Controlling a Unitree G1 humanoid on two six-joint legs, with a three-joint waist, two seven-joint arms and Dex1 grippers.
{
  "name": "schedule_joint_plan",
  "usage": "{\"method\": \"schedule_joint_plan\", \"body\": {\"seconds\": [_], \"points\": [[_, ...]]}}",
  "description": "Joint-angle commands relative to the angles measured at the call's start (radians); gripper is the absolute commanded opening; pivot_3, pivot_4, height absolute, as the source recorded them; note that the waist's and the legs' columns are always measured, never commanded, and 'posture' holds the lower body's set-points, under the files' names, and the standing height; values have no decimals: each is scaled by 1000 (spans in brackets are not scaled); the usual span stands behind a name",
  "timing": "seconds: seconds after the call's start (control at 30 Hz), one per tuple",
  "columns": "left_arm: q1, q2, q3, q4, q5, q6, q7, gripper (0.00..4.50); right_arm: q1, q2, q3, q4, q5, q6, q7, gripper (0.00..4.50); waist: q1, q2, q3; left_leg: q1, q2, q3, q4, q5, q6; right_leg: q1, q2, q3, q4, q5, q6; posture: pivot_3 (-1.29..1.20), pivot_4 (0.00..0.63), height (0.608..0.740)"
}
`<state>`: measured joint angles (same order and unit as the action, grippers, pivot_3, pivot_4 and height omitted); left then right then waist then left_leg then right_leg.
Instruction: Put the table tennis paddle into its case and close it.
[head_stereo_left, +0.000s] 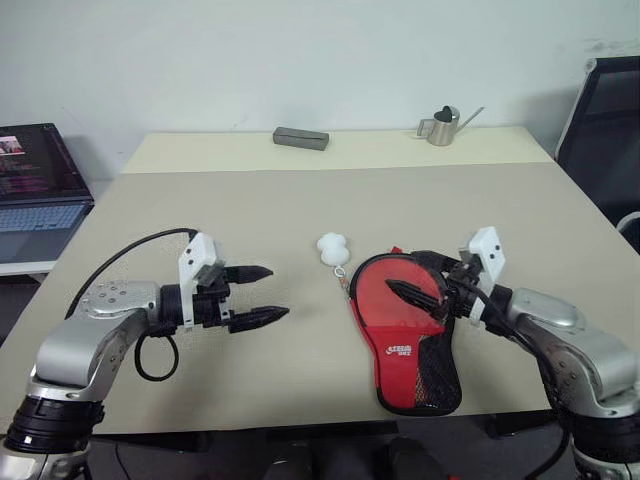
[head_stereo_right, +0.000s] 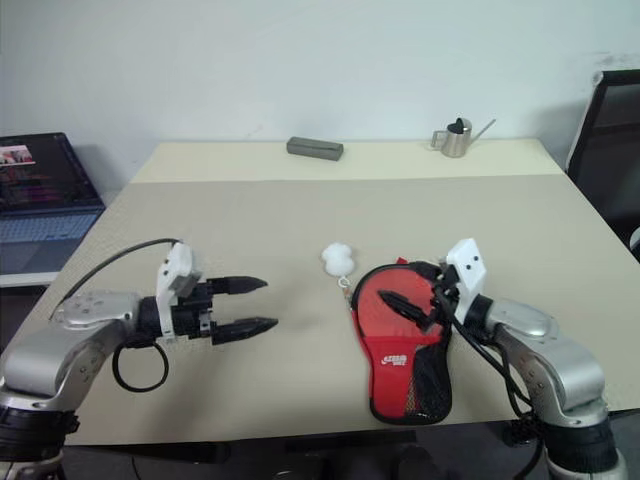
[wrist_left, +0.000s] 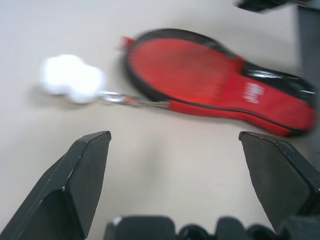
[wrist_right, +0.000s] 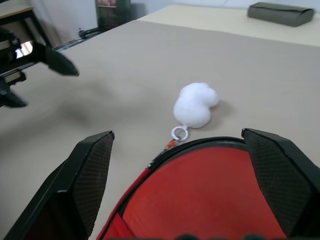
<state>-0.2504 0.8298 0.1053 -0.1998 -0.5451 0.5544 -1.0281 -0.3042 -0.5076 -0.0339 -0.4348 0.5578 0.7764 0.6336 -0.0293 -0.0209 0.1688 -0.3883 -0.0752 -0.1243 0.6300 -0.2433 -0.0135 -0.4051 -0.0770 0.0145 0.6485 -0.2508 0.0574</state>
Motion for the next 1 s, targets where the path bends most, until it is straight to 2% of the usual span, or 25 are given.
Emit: {"method": "schedule_joint_plan", "body": {"seconds": [0.03,0.23,0.4,0.67,1.0], "points": [[-13,-6,18,18,57,-38,61,4500,-43,16,33,55,-11,-38,23,4471,0,0,0,0,0,0,0,0,0,0,0,0,0,0,0,0,150,740],[-40,-59,-6,49,114,-76,120,4500,-56,91,104,210,-121,-187,11,4471,0,0,0,0,0,0,0,0,0,0,0,0,0,1,0,0,150,740],[-137,-121,-42,110,121,-80,120,4500,-51,114,142,343,-204,-316,39,4471,3,0,0,0,-1,0,1,0,-1,0,0,-1,0,2,0,0,150,740],[-316,-209,-149,343,254,-135,158,4500,-54,148,153,465,-269,-409,46,4471,-1,0,0,1,0,0,1,1,-1,-1,1,0,1,3,0,0,150,740],[-475,-322,-189,610,361,-240,204,4500,-50,191,162,571,-328,-504,44,4471,-2,-2,-1,2,-1,0,2,2,-4,0,1,1,3,3,0,0,150,740]]}}
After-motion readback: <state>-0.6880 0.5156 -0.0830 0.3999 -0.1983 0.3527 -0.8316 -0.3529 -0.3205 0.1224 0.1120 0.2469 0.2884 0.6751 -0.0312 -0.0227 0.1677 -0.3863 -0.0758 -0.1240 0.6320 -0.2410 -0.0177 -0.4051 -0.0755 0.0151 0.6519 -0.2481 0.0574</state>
